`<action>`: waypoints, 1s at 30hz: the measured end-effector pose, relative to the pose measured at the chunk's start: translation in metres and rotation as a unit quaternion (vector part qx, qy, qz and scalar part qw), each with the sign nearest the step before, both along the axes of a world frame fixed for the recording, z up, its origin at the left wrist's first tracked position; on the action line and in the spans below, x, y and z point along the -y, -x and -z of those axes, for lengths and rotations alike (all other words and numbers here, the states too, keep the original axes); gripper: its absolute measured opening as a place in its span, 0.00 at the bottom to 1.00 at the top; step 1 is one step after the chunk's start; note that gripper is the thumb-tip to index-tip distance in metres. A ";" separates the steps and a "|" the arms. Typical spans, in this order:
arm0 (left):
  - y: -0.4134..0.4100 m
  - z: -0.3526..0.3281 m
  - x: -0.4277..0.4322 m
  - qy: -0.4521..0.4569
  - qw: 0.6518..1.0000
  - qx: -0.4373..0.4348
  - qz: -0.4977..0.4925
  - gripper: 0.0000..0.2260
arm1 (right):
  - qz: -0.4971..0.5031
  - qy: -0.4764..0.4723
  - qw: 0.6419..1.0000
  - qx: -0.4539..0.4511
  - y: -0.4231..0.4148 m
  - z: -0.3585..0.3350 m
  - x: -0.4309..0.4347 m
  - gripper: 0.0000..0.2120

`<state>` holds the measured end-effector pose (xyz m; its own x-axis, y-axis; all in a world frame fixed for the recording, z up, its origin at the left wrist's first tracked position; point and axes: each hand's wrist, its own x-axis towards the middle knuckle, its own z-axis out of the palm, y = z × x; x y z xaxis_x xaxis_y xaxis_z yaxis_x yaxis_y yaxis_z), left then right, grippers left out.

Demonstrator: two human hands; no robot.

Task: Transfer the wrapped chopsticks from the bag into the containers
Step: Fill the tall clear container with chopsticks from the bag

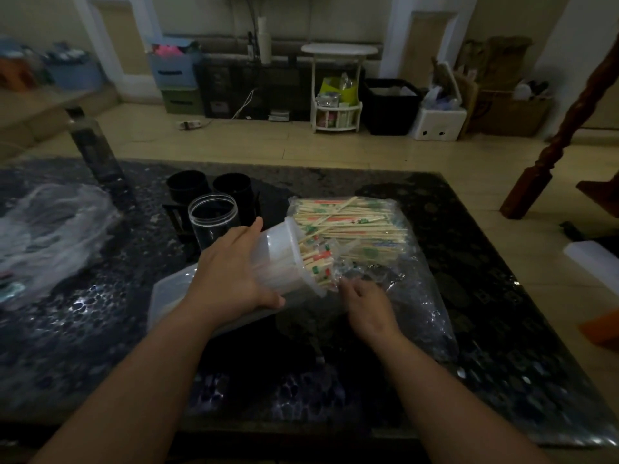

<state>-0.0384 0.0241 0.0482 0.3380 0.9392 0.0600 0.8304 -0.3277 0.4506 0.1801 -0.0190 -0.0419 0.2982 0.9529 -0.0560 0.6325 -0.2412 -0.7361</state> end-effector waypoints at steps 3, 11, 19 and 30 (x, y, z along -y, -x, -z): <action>-0.001 0.000 -0.002 -0.012 1.000 -0.002 -0.004 0.59 | -0.042 -0.029 0.995 0.091 0.000 0.010 -0.007 0.14; -0.003 -0.001 -0.004 -0.010 0.999 0.031 -0.016 0.59 | -0.134 0.181 0.933 0.281 -0.008 -0.015 -0.053 0.18; 0.000 0.004 -0.012 -0.007 0.999 0.040 -0.010 0.60 | -0.177 0.263 0.889 0.329 -0.007 -0.041 -0.088 0.28; 0.007 0.004 -0.016 -0.015 0.998 0.066 -0.013 0.62 | -0.176 0.170 0.911 0.332 -0.016 -0.020 -0.089 0.32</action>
